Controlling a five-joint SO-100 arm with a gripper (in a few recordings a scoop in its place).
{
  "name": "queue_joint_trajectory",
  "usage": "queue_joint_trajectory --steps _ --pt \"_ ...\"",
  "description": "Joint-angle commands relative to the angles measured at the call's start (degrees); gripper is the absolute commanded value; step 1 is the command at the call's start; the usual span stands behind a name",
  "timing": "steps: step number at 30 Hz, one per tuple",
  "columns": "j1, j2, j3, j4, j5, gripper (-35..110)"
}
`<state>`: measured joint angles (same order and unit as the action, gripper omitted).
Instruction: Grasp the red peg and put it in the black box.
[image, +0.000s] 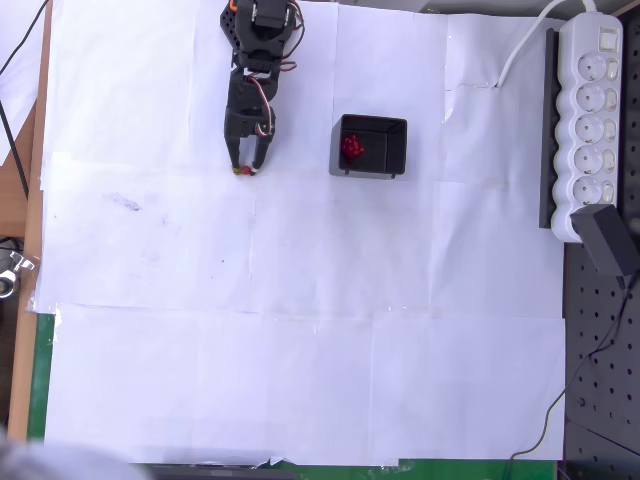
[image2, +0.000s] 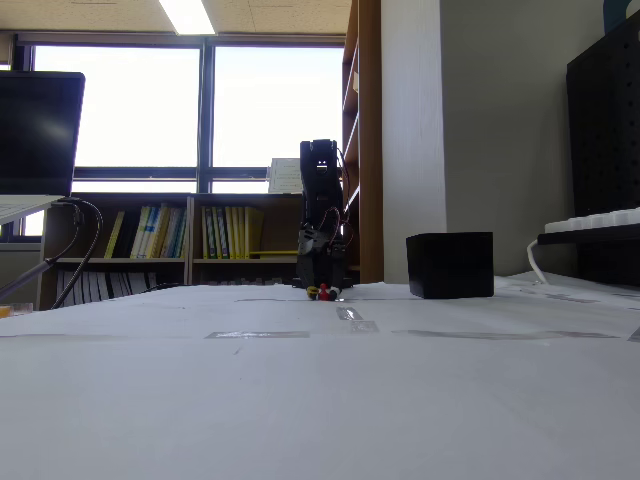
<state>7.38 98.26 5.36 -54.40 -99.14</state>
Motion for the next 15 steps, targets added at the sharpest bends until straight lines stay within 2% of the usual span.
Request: queue_joint_trajectory --steps 1,11,15 --pt "0.62 0.88 1.05 0.18 -0.35 0" --pt "2.11 -0.79 -0.53 -4.39 -2.29 0" --pt "5.19 -9.14 -0.44 1.76 -2.81 0"
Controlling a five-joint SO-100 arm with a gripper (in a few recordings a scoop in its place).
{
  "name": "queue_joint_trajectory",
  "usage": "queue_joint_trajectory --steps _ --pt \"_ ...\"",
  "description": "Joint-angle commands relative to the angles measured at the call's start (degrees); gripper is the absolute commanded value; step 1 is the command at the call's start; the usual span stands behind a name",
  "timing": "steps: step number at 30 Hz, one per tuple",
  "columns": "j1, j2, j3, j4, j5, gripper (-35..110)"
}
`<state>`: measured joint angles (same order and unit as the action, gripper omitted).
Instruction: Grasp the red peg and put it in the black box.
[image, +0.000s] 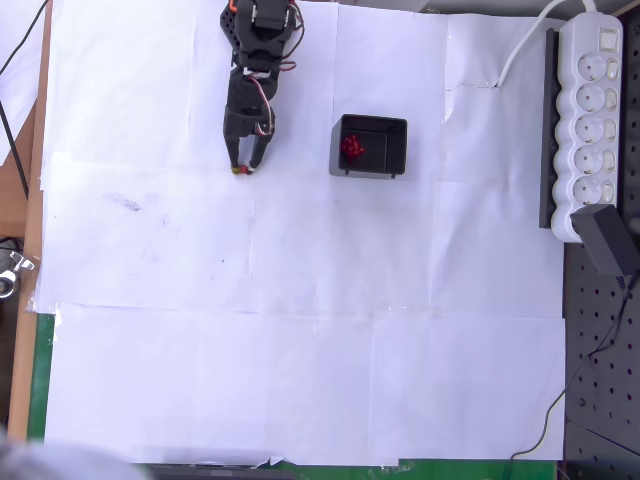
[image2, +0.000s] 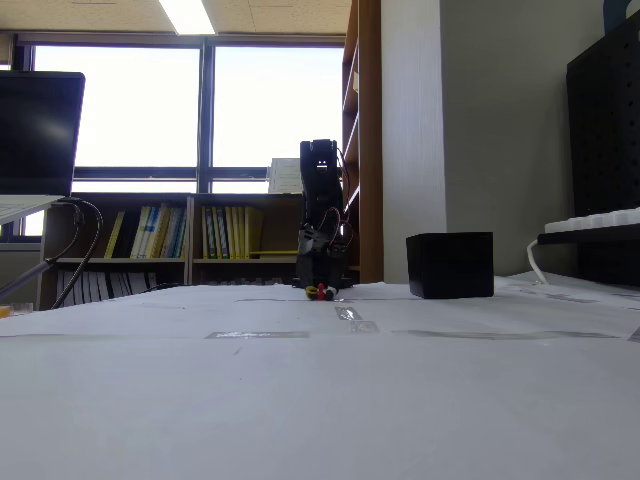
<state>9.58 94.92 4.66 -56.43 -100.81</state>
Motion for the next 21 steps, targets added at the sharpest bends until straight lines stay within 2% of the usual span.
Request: queue_joint_trajectory --steps 1,4,8,12,16,21 --pt "3.52 -9.40 0.26 7.03 -0.88 0" --pt "5.54 -23.38 1.58 23.99 -0.70 0" --pt "6.59 -42.19 11.95 60.03 0.79 0" --pt "3.96 -51.42 26.89 88.68 5.71 0" --pt "-0.09 -53.53 44.38 110.04 9.58 0" --pt "-5.71 -48.60 66.88 131.13 11.16 0"
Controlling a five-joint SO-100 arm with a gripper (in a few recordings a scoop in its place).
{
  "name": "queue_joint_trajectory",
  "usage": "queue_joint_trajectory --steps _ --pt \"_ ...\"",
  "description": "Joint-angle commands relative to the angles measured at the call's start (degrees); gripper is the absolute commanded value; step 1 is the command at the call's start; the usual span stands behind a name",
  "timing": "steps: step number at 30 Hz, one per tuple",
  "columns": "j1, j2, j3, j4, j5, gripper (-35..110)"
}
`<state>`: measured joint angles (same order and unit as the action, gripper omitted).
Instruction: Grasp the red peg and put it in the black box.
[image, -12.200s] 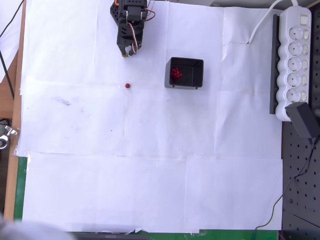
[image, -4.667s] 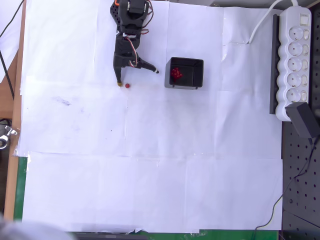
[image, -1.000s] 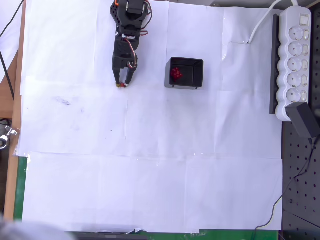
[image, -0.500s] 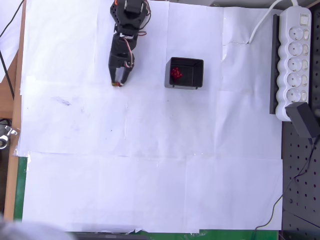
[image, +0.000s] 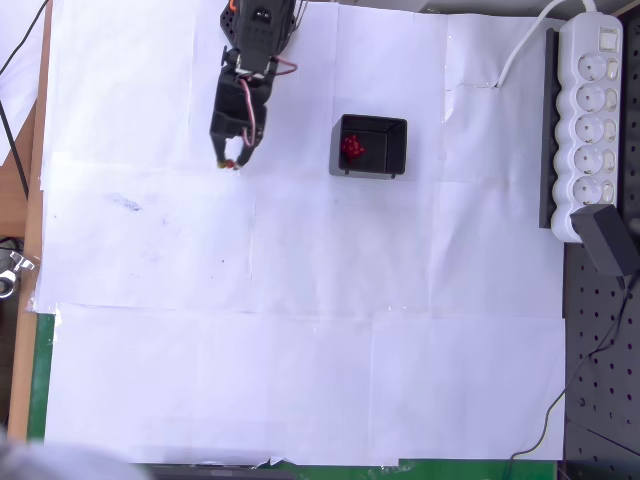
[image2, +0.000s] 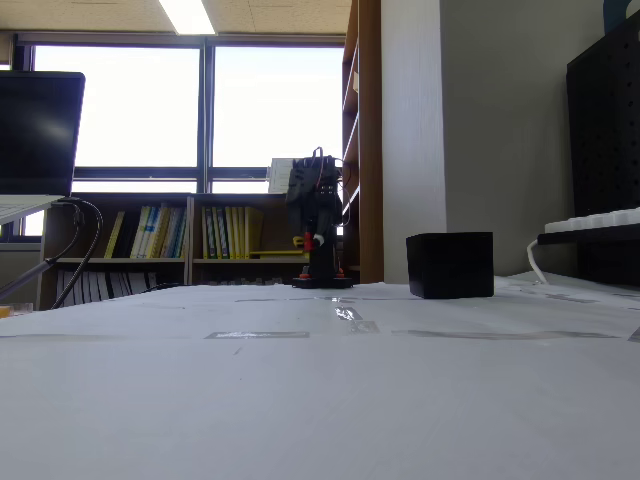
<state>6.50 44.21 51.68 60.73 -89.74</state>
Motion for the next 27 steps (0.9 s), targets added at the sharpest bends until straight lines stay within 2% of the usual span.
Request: queue_joint_trajectory --steps 1,4,9,12,17,24,27 --pt "-3.87 4.83 25.05 18.63 0.09 0" --pt "-8.79 15.47 42.36 32.78 2.37 0" --pt "-19.42 29.97 64.34 46.32 12.48 0" --pt "-25.66 36.39 69.96 46.32 18.63 0" --pt "-35.07 45.09 73.83 46.32 23.03 0" --pt "-44.65 52.21 73.74 46.32 29.97 0" --pt "-46.76 52.56 72.25 46.32 29.88 0"
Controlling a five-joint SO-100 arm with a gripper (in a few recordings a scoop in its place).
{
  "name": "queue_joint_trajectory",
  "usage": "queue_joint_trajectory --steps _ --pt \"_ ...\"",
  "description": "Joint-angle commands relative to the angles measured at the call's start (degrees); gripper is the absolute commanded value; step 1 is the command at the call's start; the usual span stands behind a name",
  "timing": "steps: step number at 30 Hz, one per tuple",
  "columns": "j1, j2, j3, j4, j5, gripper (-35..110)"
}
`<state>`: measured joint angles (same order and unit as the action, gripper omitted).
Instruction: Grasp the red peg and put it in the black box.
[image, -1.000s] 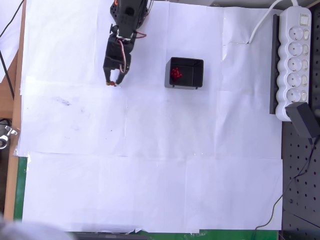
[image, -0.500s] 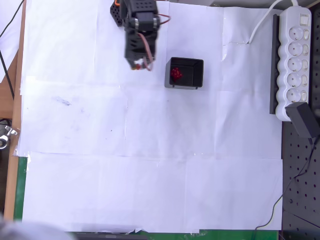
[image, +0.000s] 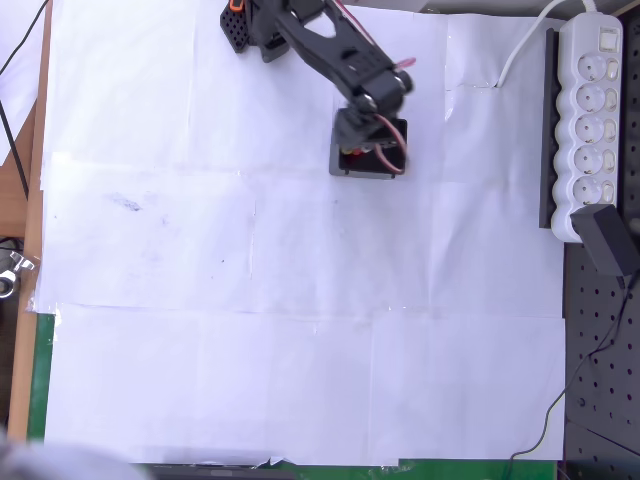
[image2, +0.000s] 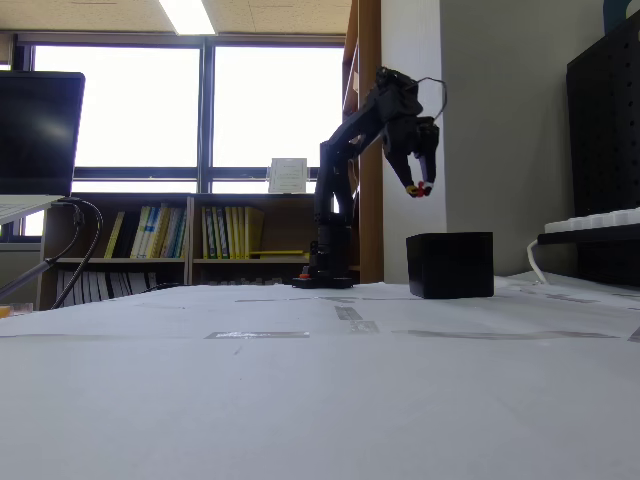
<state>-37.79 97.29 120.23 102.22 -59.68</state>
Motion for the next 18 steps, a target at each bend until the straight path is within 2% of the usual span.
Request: queue_joint_trajectory --steps 1,5,8,9,11,12,18 --pt "-2.72 -0.53 3.08 4.83 -0.18 0" --pt "-2.90 -0.53 1.76 4.75 -0.97 1" --pt "-2.11 -0.53 3.16 4.57 -0.35 12" --pt "-1.49 -0.53 3.87 4.66 -0.18 26" --pt "-0.62 -0.79 5.01 4.66 2.81 42" --pt "-0.44 -0.88 4.57 4.75 1.67 58" --pt "-0.35 -1.67 4.66 3.96 -1.67 58"
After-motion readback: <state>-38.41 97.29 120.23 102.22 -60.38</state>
